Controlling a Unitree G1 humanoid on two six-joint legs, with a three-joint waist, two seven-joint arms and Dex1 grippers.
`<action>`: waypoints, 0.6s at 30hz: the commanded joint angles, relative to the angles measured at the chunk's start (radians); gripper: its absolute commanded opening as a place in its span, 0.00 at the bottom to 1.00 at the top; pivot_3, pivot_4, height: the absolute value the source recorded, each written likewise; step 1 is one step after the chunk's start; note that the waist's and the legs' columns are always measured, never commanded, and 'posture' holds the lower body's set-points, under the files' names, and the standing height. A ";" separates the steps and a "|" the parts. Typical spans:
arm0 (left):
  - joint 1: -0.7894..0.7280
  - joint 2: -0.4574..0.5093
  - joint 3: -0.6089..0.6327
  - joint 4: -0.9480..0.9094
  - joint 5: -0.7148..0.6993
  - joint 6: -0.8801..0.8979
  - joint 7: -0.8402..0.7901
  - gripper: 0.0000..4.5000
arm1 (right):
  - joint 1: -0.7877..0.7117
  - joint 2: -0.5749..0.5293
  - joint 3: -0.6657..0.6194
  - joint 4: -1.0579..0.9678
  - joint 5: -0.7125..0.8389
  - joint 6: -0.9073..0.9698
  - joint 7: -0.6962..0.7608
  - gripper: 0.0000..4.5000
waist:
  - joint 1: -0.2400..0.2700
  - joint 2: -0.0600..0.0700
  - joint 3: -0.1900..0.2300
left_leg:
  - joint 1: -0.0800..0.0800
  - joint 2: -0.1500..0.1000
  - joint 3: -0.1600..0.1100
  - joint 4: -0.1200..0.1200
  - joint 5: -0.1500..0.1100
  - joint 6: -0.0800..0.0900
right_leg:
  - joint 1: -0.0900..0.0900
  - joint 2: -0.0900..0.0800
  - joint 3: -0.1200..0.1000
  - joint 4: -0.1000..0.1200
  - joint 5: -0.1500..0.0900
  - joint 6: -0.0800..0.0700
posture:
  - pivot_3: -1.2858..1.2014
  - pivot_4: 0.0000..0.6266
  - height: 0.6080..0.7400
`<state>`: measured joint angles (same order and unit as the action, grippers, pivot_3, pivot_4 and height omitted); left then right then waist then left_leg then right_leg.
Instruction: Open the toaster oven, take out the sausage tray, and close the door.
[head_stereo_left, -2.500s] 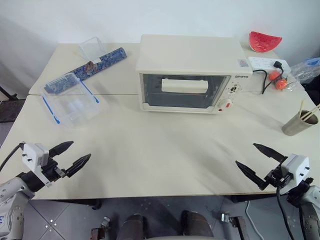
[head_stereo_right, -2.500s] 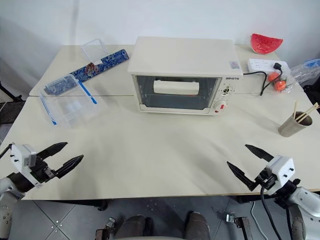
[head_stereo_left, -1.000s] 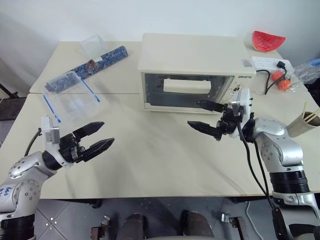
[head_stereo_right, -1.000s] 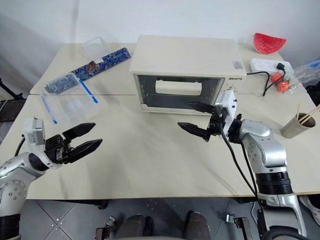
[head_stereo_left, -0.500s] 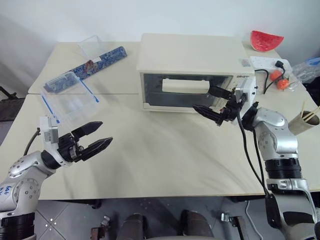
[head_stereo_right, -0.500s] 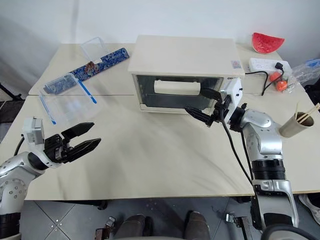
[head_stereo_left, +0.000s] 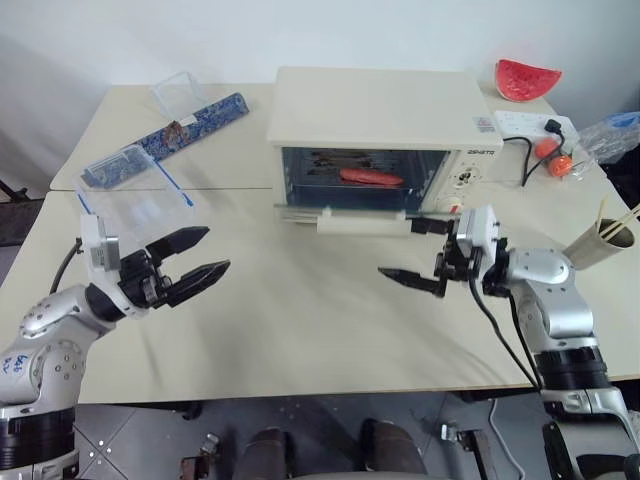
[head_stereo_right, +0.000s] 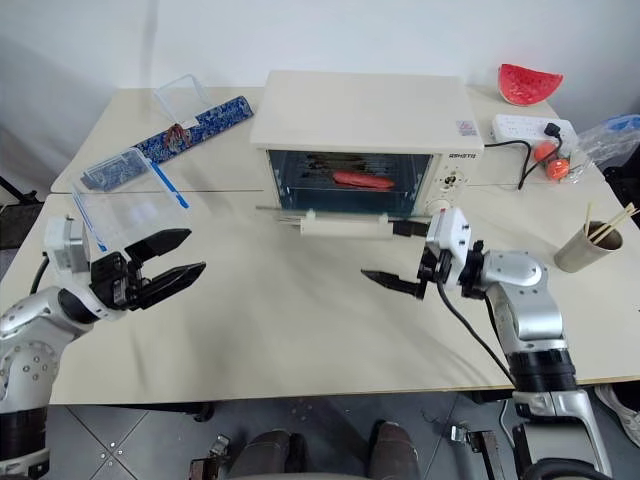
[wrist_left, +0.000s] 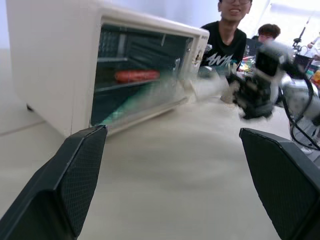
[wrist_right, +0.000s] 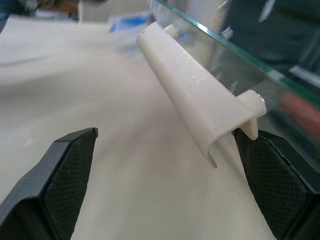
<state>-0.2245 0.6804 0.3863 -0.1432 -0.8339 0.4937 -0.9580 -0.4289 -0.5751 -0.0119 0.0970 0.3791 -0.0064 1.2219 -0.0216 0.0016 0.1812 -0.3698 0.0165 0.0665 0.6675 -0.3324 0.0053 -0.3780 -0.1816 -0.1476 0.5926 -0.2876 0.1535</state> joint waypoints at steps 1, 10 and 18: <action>-0.111 -0.013 -0.014 0.037 -0.018 0.021 0.033 0.86 | 0.040 0.000 0.000 -0.053 -0.025 -0.090 -0.010 1.00 | 0.000 0.000 0.000 | 0.000 0.000 0.000 0.000 0.000 0.000 | 0.000 0.000 0.000 0.000 0.000 0.000 | 0.52 0.24 1.00; -0.441 -0.196 -0.212 0.370 0.212 -0.179 0.010 0.21 | 0.067 0.016 -0.012 -0.041 -0.055 -0.162 -0.099 1.00 | 0.018 -0.001 0.001 | 0.000 -0.001 0.000 0.003 0.000 0.000 | 0.001 0.000 -0.001 0.000 0.000 0.000 | 0.52 0.24 1.00; -0.598 -0.342 -0.312 0.651 0.378 -0.354 0.002 0.01 | 0.113 -0.012 -0.024 -0.077 -0.063 -0.189 -0.129 1.00 | 0.021 -0.002 0.001 | -0.001 -0.001 0.000 0.004 0.000 0.000 | 0.001 0.000 -0.002 0.000 0.000 0.000 | 0.52 0.24 1.00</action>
<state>-0.7951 0.3480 0.0785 0.4896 -0.4767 0.1830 -0.9549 -0.3248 -0.5704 -0.0102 0.0678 0.3138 -0.1755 1.1004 -0.0008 -0.0007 0.1824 -0.3713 0.0156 0.0666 0.6713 -0.3323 0.0053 -0.3767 -0.1815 -0.1492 0.5921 -0.2875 0.1538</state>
